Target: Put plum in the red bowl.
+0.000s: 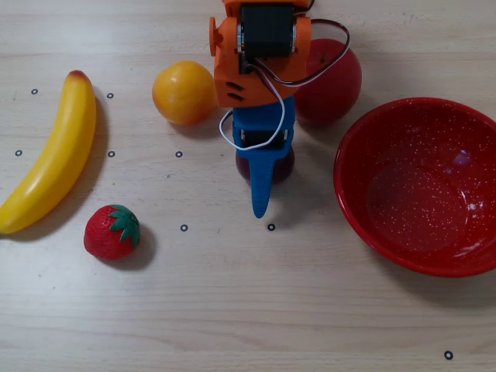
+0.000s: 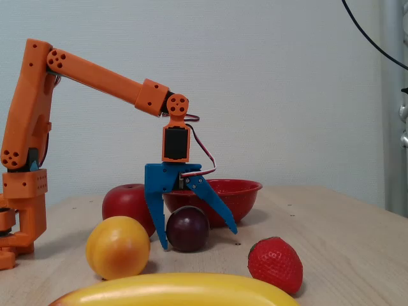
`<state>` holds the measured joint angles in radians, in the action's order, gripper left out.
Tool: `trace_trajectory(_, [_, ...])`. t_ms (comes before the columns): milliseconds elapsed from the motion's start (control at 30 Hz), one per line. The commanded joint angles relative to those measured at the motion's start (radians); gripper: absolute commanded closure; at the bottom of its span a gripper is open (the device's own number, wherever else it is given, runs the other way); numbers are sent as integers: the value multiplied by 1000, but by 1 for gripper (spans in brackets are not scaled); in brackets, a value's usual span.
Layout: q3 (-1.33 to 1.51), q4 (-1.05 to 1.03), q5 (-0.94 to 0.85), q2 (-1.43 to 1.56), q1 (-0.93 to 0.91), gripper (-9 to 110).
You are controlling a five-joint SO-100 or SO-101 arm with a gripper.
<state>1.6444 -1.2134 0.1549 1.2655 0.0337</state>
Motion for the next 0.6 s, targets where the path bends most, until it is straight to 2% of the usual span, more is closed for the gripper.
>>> trace_trajectory(0, [-54, 9, 32, 49, -12, 56])
trace_trajectory(567, [-29, 3, 80, 55, -18, 56])
